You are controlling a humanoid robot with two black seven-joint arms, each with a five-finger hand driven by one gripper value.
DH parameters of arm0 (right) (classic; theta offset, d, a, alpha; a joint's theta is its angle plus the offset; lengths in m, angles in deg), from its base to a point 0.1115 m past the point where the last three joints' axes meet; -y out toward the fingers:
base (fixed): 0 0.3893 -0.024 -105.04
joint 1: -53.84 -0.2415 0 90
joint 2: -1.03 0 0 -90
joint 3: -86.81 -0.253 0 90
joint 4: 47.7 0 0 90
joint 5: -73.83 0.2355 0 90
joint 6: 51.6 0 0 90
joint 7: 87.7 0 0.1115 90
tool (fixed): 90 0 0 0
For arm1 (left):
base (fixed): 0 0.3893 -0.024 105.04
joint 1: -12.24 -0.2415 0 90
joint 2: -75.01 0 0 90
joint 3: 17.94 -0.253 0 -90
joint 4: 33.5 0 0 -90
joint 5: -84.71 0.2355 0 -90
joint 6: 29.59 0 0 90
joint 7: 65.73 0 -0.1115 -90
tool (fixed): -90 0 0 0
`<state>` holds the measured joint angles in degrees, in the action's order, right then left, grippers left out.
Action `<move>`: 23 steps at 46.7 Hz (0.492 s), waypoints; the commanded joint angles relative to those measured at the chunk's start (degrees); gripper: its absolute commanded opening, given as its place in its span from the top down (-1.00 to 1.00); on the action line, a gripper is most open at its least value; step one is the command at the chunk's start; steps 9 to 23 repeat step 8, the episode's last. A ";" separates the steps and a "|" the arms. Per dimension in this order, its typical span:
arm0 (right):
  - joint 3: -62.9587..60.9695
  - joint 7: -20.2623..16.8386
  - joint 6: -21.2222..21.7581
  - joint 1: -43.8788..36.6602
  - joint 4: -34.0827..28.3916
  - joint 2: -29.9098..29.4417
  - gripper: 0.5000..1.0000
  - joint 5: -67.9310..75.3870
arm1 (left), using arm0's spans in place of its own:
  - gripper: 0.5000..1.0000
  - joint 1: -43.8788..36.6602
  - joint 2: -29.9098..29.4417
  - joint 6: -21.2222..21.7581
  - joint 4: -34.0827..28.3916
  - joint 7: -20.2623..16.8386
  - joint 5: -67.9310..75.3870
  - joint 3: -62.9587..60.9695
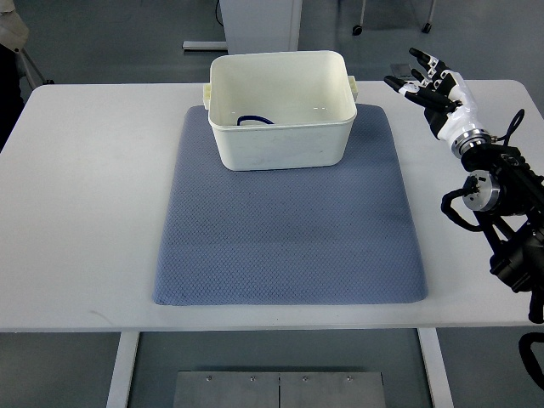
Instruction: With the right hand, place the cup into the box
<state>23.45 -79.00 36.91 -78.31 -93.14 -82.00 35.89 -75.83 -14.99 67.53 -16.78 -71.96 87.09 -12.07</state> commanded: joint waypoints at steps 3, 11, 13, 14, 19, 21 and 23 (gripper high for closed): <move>-0.01 0.00 0.09 0.85 0.17 -1.00 -1.00 0.06 | -1.00 0.00 0.00 0.00 -0.03 -0.01 0.00 -0.07; -0.01 0.00 0.09 1.37 0.34 -2.23 -1.00 0.15 | -1.00 0.00 0.00 0.00 0.06 -0.01 0.00 0.02; -0.01 0.00 0.09 1.37 0.34 -2.23 -1.00 0.15 | -1.00 0.00 0.00 0.00 0.06 -0.01 0.00 0.02; -0.01 0.00 0.09 1.37 0.34 -2.23 -1.00 0.15 | -1.00 0.00 0.00 0.00 0.06 -0.01 0.00 0.02; -0.01 0.00 0.09 1.37 0.34 -2.23 -1.00 0.15 | -1.00 0.00 0.00 0.00 0.06 -0.01 0.00 0.02; -0.01 0.00 0.09 1.37 0.34 -2.23 -1.00 0.15 | -1.00 0.00 0.00 0.00 0.06 -0.01 0.00 0.02; -0.01 0.00 0.09 1.37 0.34 -2.23 -1.00 0.15 | -1.00 0.00 0.00 0.00 0.06 -0.01 0.00 0.02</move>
